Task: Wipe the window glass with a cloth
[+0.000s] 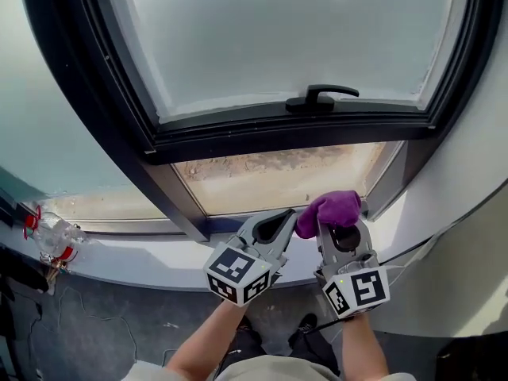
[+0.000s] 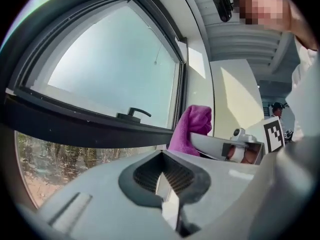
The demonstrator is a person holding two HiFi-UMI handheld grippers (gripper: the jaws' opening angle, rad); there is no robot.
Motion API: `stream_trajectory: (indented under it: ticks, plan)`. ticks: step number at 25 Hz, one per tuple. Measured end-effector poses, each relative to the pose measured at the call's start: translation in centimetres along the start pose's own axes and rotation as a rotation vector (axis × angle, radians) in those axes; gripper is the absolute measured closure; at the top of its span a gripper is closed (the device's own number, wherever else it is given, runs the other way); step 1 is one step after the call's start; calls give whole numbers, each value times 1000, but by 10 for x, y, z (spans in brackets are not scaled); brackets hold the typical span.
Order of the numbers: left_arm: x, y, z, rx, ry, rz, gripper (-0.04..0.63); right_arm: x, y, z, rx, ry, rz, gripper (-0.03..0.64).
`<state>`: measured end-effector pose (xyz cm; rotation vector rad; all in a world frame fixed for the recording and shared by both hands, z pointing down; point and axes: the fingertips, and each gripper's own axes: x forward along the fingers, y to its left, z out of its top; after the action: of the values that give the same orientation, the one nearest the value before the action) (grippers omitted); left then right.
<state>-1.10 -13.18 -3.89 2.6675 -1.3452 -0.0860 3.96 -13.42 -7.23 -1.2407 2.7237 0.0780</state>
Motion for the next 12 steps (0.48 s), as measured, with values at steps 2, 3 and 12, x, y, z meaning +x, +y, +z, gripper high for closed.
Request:
stream_trajectory:
  ticks: [2, 3, 12]
  plan:
    - [-4, -8, 6, -4, 7, -10, 595, -8, 1, 10, 3, 3, -17, 512]
    - [-6, -11, 7, -6, 12, -16, 595, -11, 2, 13, 5, 6, -25, 512]
    - [-19, -29, 32, -12, 25, -102, 595, -27, 10, 48, -6, 19, -118, 514]
